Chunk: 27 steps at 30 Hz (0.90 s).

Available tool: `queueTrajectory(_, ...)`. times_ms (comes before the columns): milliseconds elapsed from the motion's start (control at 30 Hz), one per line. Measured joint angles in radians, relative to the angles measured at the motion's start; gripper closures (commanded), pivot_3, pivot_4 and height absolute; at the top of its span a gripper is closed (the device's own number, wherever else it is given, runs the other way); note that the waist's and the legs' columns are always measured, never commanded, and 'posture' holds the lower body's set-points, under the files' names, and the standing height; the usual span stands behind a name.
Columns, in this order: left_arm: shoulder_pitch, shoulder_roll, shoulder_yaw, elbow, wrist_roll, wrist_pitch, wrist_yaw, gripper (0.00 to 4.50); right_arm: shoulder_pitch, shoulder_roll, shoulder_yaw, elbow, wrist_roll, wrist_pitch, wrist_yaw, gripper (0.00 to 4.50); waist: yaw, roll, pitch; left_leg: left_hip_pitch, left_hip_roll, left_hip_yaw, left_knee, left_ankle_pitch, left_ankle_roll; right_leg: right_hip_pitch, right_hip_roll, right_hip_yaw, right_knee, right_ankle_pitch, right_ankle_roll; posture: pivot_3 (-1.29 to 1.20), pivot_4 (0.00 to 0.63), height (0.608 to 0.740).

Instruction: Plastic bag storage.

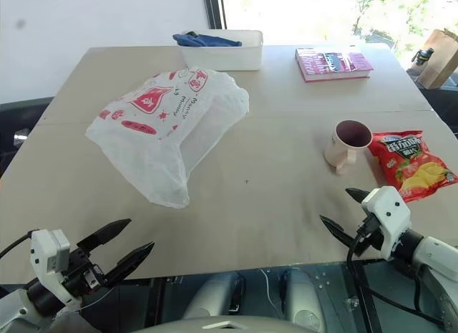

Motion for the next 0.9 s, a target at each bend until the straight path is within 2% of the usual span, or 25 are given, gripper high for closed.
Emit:
queueTrajectory(67,-0.011,0.001,-0.004,0.002,0.0,0.0,0.004,0.04,0.001,0.0,0.0,-0.004,0.002,0.006,-0.004,0.0,0.0,0.0,0.0,0.0,0.0,0.0,0.0,0.0,0.0,0.0,0.0,0.0,0.0,0.0,0.0,0.0,0.15,0.74)
queueTrajectory(400,-0.253,0.004,-0.077,0.002,-0.027,0.012,0.123,0.04,-0.06,0.0,0.0,-0.076,0.109,0.031,-0.02,0.0,0.0,0.001,0.001,0.002,0.001,-0.001,0.001,0.0,0.0,0.003,0.002,-0.001,0.0,0.005,0.0,0.0,0.15,0.74)
queueTrajectory(533,-0.337,0.072,-0.137,-0.03,0.086,0.079,0.246,0.04,-0.133,0.004,0.0,-0.105,0.181,0.031,-0.036,0.0,0.002,0.001,0.001,0.003,0.001,-0.001,0.001,0.0,-0.001,0.004,0.003,0.0,0.0,0.005,0.0,0.0,0.15,0.74)
queueTrajectory(667,-0.545,0.179,-0.213,-0.082,0.172,0.242,0.393,0.04,-0.163,-0.028,0.024,-0.146,0.224,0.029,-0.018,0.0,0.017,0.001,0.001,0.003,0.0,-0.003,0.002,0.0,-0.001,0.004,0.009,-0.003,0.001,0.005,0.0,0.0,0.15,0.74)
queueTrajectory(800,-0.756,0.225,-0.308,-0.072,0.233,0.378,0.49,0.04,-0.165,-0.038,0.04,-0.165,0.219,0.005,-0.01,0.0,0.02,0.002,0.001,0.003,0.0,-0.002,0.001,0.003,-0.006,0.004,0.009,-0.003,0.001,0.005,0.0,0.0,0.15,0.74)
queueTrajectory(833,-0.89,0.241,-0.4,-0.049,0.285,0.446,0.525,0.04,-0.163,-0.038,0.044,-0.161,0.209,-0.012,-0.006,0.0,0.027,0.001,0.001,0.003,0.0,-0.003,0.002,0.003,-0.006,0.004,0.009,-0.005,0.001,0.005,0.0,0.0,0.15,0.74)
queueTrajectory(867,-0.931,0.248,-0.426,-0.045,0.301,0.463,0.536,0.04,-0.166,-0.038,0.049,-0.161,0.206,-0.016,-0.004,0.0,0.027,0.001,0.001,0.002,-0.001,-0.003,0.002,0.003,-0.006,0.004,0.009,-0.005,0.001,0.005,0.0,0.0,0.15,0.74)
queueTrajectory(900,-1.077,0.248,-0.535,-0.013,0.378,0.547,0.589,0.04,-0.151,-0.037,0.049,-0.158,0.189,-0.042,0.004,0.0,0.03,0.001,0.001,0.003,-0.002,-0.003,0.002,0.003,-0.006,0.005,0.009,-0.005,0.001,0.005,0.0,0.0,0.15,0.74)
